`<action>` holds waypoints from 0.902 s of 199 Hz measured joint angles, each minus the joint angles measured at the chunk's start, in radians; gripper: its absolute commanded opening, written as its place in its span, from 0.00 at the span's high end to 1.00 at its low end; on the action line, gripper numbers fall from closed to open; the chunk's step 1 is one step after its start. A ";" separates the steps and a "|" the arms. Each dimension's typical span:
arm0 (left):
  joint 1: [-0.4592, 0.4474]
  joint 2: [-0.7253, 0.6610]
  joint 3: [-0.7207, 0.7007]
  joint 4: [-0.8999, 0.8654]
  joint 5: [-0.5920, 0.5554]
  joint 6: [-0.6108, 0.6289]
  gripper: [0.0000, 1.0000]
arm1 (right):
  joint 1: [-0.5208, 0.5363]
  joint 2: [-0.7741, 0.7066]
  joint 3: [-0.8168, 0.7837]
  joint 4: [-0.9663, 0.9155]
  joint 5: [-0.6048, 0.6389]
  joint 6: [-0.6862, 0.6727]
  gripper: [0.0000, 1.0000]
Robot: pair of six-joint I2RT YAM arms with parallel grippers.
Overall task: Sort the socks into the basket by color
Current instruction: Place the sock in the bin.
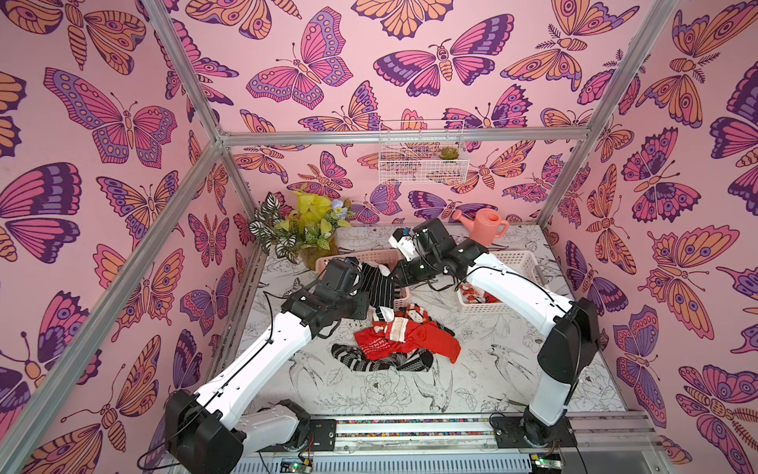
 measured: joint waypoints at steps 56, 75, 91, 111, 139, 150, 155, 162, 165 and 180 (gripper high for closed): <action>0.007 -0.017 -0.007 0.001 0.001 0.004 0.55 | 0.001 0.113 0.062 0.159 -0.063 0.084 1.00; 0.008 -0.017 -0.014 0.001 0.002 0.004 0.55 | 0.001 0.148 0.074 0.205 -0.070 0.118 1.00; 0.011 -0.017 -0.018 0.001 0.005 0.004 0.55 | 0.001 0.172 0.089 0.248 -0.073 0.147 1.00; 0.013 -0.017 -0.018 0.002 0.005 0.004 0.55 | 0.001 0.201 0.097 0.317 -0.074 0.188 1.00; 0.013 -0.017 -0.018 0.003 0.006 0.004 0.55 | 0.000 0.250 0.104 0.435 -0.073 0.269 1.00; 0.013 -0.017 -0.019 0.003 0.006 0.004 0.55 | 0.000 0.275 0.108 0.480 -0.072 0.306 1.00; 0.013 -0.017 -0.019 0.003 0.006 0.004 0.55 | 0.000 0.288 0.108 0.496 -0.073 0.321 1.00; 0.013 -0.017 -0.019 0.004 0.006 0.004 0.55 | 0.000 0.306 0.109 0.519 -0.072 0.344 1.00; 0.013 -0.017 -0.019 0.004 0.006 0.004 0.55 | 0.000 0.314 0.109 0.528 -0.072 0.353 1.00; 0.016 -0.017 -0.019 0.004 0.006 0.004 0.55 | -0.001 0.350 0.109 0.558 -0.069 0.393 1.00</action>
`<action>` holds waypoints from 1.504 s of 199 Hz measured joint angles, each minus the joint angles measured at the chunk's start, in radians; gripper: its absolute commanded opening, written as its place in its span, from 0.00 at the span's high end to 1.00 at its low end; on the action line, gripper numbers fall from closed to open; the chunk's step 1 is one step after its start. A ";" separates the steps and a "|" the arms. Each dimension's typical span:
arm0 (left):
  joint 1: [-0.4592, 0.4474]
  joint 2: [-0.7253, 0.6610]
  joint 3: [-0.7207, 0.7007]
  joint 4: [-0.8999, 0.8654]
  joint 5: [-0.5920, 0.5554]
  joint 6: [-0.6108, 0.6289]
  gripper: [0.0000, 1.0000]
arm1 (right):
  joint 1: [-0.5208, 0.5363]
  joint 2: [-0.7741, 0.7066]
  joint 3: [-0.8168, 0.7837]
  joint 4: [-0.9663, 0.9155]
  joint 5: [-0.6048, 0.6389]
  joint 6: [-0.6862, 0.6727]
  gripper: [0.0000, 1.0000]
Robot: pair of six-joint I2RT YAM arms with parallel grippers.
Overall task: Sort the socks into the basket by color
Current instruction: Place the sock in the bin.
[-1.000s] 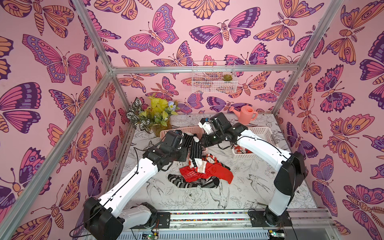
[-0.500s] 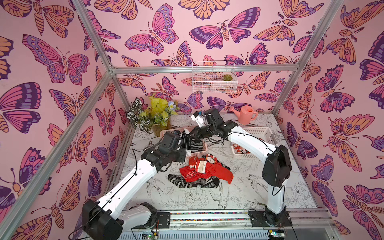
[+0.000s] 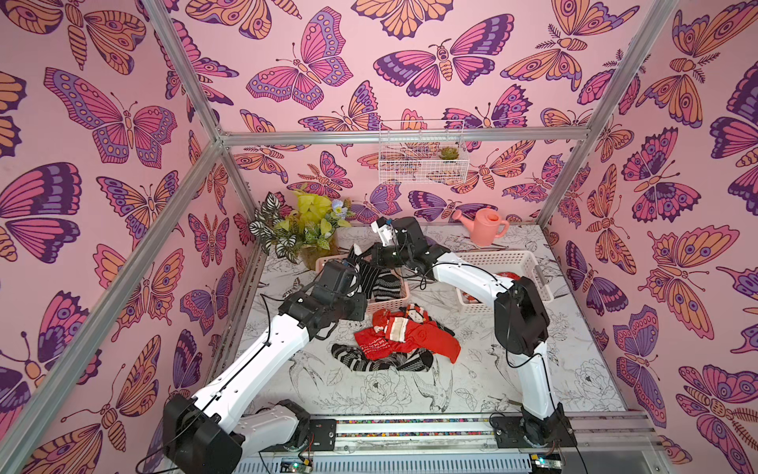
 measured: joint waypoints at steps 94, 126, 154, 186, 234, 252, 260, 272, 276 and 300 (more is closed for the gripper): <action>0.009 0.000 0.000 0.000 0.013 0.000 0.55 | -0.010 0.069 -0.030 0.005 0.064 0.058 1.00; 0.009 0.000 0.000 0.001 0.019 0.000 0.55 | -0.023 0.069 -0.031 -0.079 0.114 -0.002 1.00; 0.009 0.000 0.000 0.001 0.021 0.000 0.55 | -0.027 0.069 -0.029 -0.161 0.154 -0.057 0.99; 0.010 0.002 0.000 0.001 0.021 0.000 0.55 | -0.027 0.069 -0.018 -0.220 0.180 -0.104 0.98; 0.011 0.002 0.000 0.002 0.022 0.000 0.55 | -0.027 0.069 0.010 -0.254 0.204 -0.146 0.95; 0.011 0.002 0.000 0.003 0.022 0.001 0.54 | -0.029 0.069 0.020 -0.256 0.207 -0.164 0.93; 0.011 0.002 0.000 0.003 0.022 0.001 0.54 | -0.032 0.069 0.025 -0.258 0.207 -0.169 0.91; 0.011 0.002 0.000 0.004 0.022 0.001 0.54 | -0.035 0.069 0.032 -0.260 0.207 -0.180 0.89; 0.011 0.002 0.000 0.004 0.022 0.001 0.54 | -0.037 0.069 0.036 -0.261 0.207 -0.183 0.88; 0.011 0.003 0.000 0.004 0.023 0.001 0.54 | -0.045 0.069 0.055 -0.262 0.208 -0.200 0.83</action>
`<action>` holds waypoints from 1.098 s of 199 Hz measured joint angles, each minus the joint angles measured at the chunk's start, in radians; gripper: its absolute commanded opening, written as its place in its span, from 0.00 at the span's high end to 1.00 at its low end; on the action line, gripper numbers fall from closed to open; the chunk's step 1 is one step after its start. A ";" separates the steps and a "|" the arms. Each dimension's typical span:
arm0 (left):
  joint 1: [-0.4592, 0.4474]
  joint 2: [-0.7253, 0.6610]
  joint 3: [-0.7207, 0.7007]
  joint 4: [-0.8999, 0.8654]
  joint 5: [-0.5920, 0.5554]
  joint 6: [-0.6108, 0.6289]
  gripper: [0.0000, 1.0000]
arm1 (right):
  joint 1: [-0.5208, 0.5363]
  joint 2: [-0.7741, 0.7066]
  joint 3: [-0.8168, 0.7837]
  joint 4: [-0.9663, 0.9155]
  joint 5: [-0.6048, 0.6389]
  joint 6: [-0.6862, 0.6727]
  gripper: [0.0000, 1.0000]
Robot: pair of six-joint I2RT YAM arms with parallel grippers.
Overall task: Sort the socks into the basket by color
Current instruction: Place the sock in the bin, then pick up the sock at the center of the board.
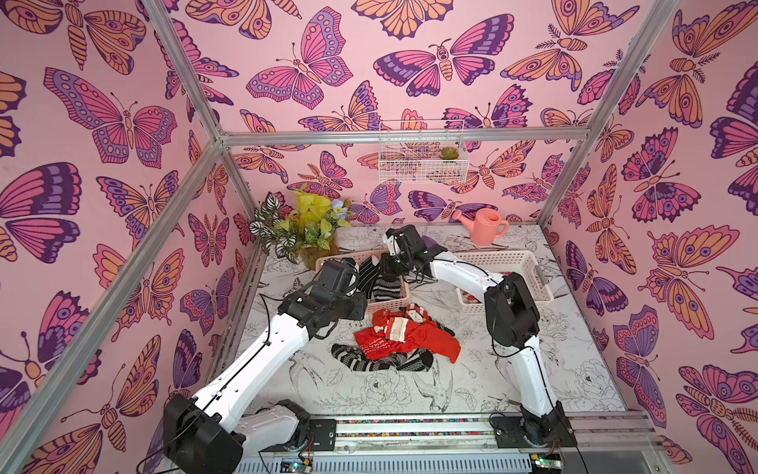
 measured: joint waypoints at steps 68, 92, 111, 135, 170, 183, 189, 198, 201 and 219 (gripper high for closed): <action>0.005 0.016 0.000 0.000 0.003 0.000 0.54 | -0.010 0.000 0.005 -0.016 0.010 -0.040 0.79; 0.005 0.021 0.000 0.000 0.006 0.000 0.55 | -0.012 0.000 0.005 -0.026 0.015 -0.048 0.78; 0.005 0.029 0.000 0.000 0.006 0.000 0.55 | -0.014 0.000 0.005 -0.033 0.017 -0.059 0.78; 0.005 0.039 0.000 0.001 0.011 0.000 0.54 | -0.018 -0.013 -0.018 -0.037 0.019 -0.071 0.78; 0.006 0.058 0.000 0.018 0.030 -0.005 0.52 | -0.021 -0.102 -0.117 -0.056 0.023 -0.087 0.78; 0.006 0.065 0.000 0.028 0.040 -0.013 0.51 | -0.021 -0.157 -0.167 -0.059 0.024 -0.094 0.78; 0.006 0.068 0.000 0.031 0.045 -0.017 0.49 | -0.021 -0.182 -0.188 -0.058 0.024 -0.097 0.78; 0.006 0.071 0.000 0.036 0.056 -0.021 0.45 | -0.021 -0.224 -0.222 -0.058 0.029 -0.101 0.78; 0.006 0.072 0.000 0.038 0.059 -0.027 0.44 | -0.021 -0.236 -0.232 -0.058 0.029 -0.103 0.78; 0.006 0.076 0.000 0.047 0.075 -0.040 0.34 | -0.021 -0.324 -0.303 -0.060 0.047 -0.118 0.78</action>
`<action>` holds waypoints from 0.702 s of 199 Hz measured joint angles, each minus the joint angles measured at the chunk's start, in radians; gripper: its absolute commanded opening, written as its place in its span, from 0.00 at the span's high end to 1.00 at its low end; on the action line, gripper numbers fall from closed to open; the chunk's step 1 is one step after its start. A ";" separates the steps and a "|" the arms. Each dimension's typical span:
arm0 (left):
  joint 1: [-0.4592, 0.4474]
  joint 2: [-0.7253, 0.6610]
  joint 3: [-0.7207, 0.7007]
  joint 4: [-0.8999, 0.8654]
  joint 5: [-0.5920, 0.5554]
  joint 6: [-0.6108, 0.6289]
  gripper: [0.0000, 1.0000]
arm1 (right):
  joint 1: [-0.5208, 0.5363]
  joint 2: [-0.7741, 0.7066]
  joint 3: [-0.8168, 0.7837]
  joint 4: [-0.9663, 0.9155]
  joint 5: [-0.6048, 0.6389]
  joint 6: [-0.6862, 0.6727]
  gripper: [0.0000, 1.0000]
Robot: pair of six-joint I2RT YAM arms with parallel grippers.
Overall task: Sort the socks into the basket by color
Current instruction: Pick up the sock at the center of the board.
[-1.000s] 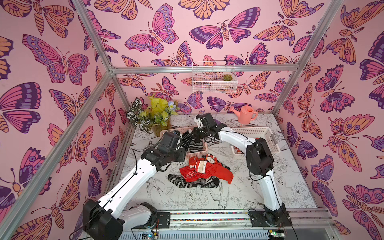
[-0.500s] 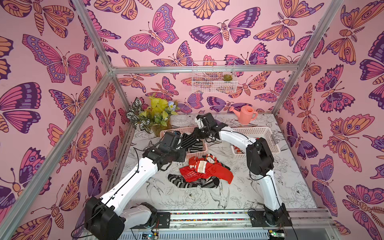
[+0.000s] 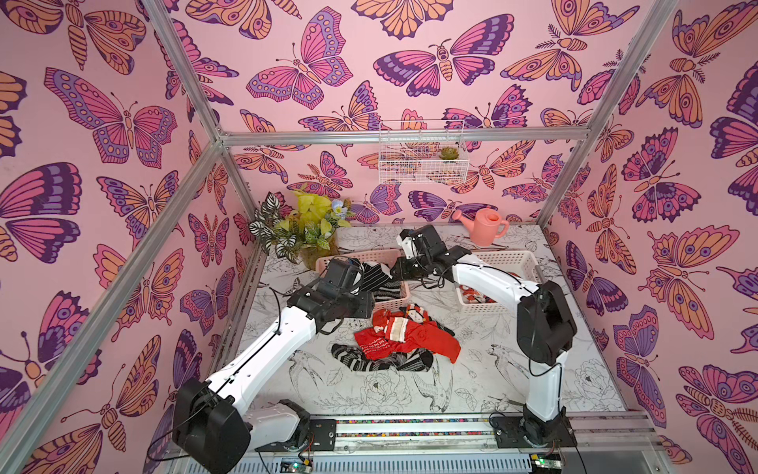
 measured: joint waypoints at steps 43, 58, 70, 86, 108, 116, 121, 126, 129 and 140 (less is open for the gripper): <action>-0.012 0.001 0.000 0.005 0.018 -0.030 0.16 | 0.000 -0.171 -0.149 -0.019 0.040 -0.027 0.77; -0.032 0.001 0.000 0.005 0.013 -0.037 0.12 | 0.000 -0.221 -0.196 -0.033 0.060 -0.034 0.77; -0.057 0.001 0.000 0.006 0.004 -0.045 0.11 | 0.000 -0.261 -0.231 -0.050 0.072 -0.043 0.77; -0.100 0.012 0.005 0.005 -0.010 -0.056 0.11 | -0.003 -0.323 -0.283 -0.069 0.095 -0.052 0.76; -0.154 0.055 0.020 0.002 -0.037 -0.066 0.11 | -0.013 -0.439 -0.359 -0.100 0.122 -0.058 0.76; -0.175 0.074 0.029 -0.002 -0.050 -0.068 0.11 | -0.019 -0.479 -0.380 -0.109 0.134 -0.059 0.75; -0.187 0.084 0.036 -0.005 -0.056 -0.071 0.11 | -0.023 -0.507 -0.394 -0.116 0.146 -0.060 0.75; -0.198 0.094 0.044 -0.008 -0.066 -0.072 0.11 | -0.027 -0.531 -0.406 -0.120 0.155 -0.061 0.75; -0.205 0.099 0.049 -0.010 -0.071 -0.075 0.11 | -0.028 -0.544 -0.412 -0.123 0.160 -0.061 0.75; -0.230 0.116 0.068 -0.020 -0.089 -0.082 0.11 | -0.034 -0.598 -0.441 -0.130 0.187 -0.061 0.75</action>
